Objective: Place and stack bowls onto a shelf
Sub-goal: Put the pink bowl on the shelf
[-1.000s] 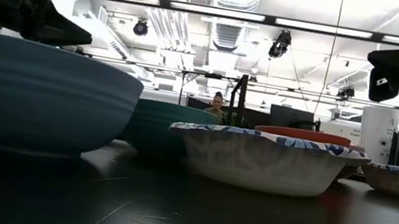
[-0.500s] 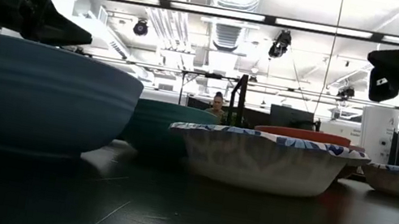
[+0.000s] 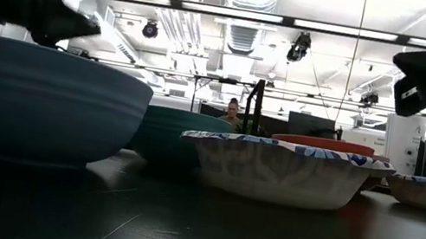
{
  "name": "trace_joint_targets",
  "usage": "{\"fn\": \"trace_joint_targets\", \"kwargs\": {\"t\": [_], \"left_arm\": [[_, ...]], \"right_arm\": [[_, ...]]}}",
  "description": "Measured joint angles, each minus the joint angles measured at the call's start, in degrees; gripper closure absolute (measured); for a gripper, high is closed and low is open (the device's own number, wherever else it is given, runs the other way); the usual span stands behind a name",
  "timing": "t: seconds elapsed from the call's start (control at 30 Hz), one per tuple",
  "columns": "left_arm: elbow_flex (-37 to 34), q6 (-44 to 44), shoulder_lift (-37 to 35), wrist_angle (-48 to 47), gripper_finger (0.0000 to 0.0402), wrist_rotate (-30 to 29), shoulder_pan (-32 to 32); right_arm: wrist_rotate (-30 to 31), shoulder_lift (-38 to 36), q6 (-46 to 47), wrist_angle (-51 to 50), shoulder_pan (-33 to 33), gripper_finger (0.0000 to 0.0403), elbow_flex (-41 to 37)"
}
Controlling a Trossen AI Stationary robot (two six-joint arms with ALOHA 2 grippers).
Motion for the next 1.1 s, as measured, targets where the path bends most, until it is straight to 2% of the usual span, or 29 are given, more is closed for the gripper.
{"fn": "trace_joint_targets", "kwargs": {"t": [0.13,0.2,0.4,0.67,0.83,1.1], "left_arm": [[0.0,-21.5,0.0,10.8,0.0326,0.9,0.0],[0.0,-27.8,0.0,16.7,0.0326,0.0,0.0],[0.0,-29.3,0.0,30.1,0.0326,-3.9,0.0],[0.0,-33.8,2.4,35.9,0.0326,-3.6,0.0],[2.2,-33.9,6.6,37.6,0.0326,1.1,0.0],[14.7,-30.0,18.2,33.4,0.0326,13.5,0.0]], "right_arm": [[0.4,0.0,1.8,6.1,0.0,0.0394,0.0],[1.0,0.0,2.7,10.2,0.0,0.0394,0.0],[1.3,0.5,2.8,15.7,0.0,0.0394,0.9],[2.9,8.1,1.3,17.5,0.0,0.0394,5.8],[3.8,16.3,-1.2,15.3,0.0,0.0394,11.6],[4.5,27.0,-4.7,4.5,0.0,0.0394,22.5]]}}
